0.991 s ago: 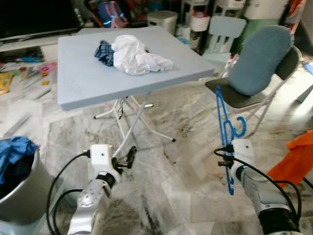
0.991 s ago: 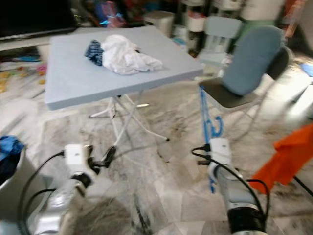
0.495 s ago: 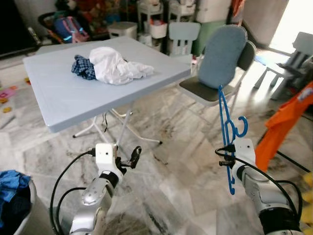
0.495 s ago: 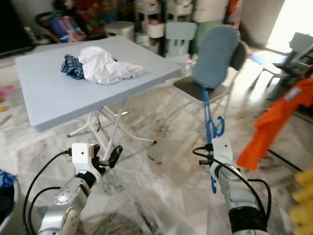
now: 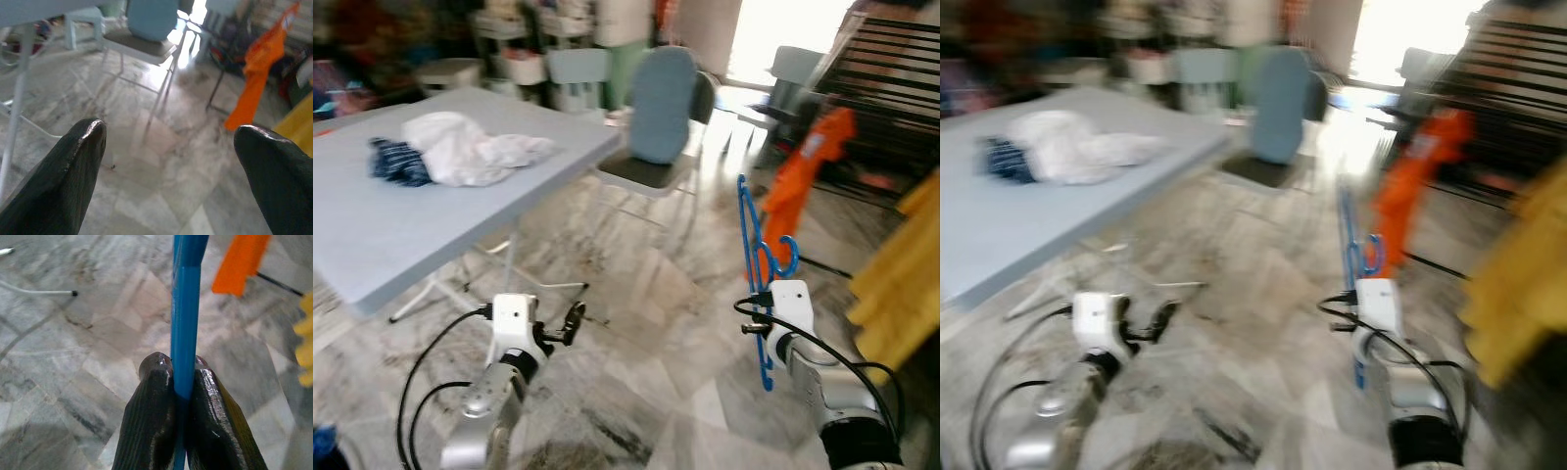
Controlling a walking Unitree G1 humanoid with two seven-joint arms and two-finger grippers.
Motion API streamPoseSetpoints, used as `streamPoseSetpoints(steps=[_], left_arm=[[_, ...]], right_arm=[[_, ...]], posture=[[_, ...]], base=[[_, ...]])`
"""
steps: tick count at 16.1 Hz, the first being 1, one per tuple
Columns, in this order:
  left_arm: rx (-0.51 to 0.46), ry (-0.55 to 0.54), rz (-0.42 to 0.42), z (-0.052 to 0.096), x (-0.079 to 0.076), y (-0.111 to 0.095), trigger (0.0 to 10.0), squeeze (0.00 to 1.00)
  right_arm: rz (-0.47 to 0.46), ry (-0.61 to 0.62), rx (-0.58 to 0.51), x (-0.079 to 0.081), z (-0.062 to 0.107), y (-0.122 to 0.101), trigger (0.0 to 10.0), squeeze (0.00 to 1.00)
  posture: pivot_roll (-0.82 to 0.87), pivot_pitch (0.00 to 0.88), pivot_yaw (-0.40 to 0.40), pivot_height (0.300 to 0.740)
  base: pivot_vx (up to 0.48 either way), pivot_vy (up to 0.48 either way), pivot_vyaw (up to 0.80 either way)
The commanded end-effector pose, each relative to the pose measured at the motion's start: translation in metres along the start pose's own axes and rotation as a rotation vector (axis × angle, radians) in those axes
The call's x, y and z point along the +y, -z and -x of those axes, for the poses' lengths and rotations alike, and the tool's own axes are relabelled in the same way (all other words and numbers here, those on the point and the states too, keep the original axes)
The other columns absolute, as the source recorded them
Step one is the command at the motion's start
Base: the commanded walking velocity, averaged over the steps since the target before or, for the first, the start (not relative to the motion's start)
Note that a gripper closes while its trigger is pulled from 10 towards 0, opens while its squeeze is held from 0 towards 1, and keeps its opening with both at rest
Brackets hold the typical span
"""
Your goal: Hang hanger
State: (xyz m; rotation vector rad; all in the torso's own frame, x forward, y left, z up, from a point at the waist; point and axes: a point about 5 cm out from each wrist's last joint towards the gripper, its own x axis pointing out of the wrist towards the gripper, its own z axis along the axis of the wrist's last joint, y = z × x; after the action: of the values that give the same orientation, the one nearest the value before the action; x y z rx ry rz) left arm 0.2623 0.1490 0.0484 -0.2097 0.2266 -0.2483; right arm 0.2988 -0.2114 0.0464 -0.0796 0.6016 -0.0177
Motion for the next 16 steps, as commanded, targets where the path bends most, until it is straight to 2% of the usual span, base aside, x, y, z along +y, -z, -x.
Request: streamPoseSetpoints(steps=[1,7,15,16], left_arm=[[-0.015,0.042,0.002,-0.0044,-0.0081,-0.0043,10.0,0.0],[0.013,0.079,-0.002,-0.0046,-0.0144,0.0013,10.0,0.0],[0.038,0.082,0.006,-0.0074,-0.0162,0.0046,10.0,0.0],[0.044,0.081,0.008,-0.0078,-0.0162,0.0051,10.0,0.0]], right_arm=[[0.007,0.045,-0.039,-0.009,0.001,-0.0118,10.0,0.0],[-0.001,0.08,-0.033,-0.0123,0.0015,-0.0101,10.0,0.0],[-0.006,0.066,-0.024,-0.0105,-0.0001,-0.0108,10.0,0.0],[0.001,0.051,-0.015,-0.0088,-0.0002,-0.0095,10.0,0.0]], posture=[[-0.18,0.0,0.013,0.74],[-0.19,0.0,0.016,0.74],[-0.19,0.0,0.013,0.74],[-0.19,0.0,0.014,0.74]], base=[[0.42,0.0,-0.8],[0.429,0.0,-0.8],[0.434,0.0,-0.79],[0.409,0.247,0.0]])
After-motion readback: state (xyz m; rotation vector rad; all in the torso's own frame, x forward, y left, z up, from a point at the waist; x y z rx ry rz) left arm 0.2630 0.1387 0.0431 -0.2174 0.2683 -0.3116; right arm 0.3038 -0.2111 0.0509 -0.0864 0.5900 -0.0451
